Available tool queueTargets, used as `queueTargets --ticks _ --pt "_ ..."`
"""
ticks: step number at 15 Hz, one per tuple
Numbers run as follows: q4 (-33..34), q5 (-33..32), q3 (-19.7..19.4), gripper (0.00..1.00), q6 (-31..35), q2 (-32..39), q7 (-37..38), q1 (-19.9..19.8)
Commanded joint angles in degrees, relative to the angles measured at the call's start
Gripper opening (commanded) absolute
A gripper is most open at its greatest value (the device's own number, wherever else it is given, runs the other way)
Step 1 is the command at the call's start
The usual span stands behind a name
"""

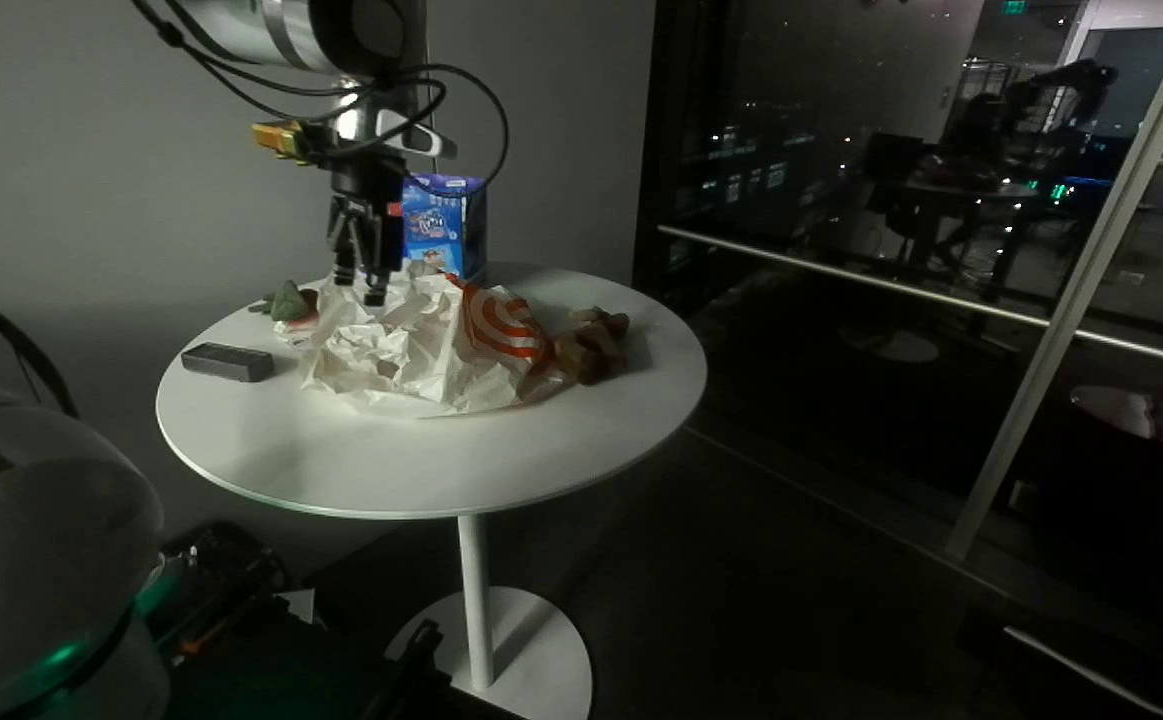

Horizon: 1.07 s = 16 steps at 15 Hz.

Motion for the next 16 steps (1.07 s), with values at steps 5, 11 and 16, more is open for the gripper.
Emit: queueTargets --ticks 5,11,16 --pt "13.8 -7.3 -7.4 1.0 9.0 15.6 3.7 -3.1" --pt "25.3 -5.6 -11.1 1.0 11.2 28.7 -0.5 -2.2" --pt "37.1 -6.7 -13.0 1.0 13.9 41.1 2.4 -0.7"
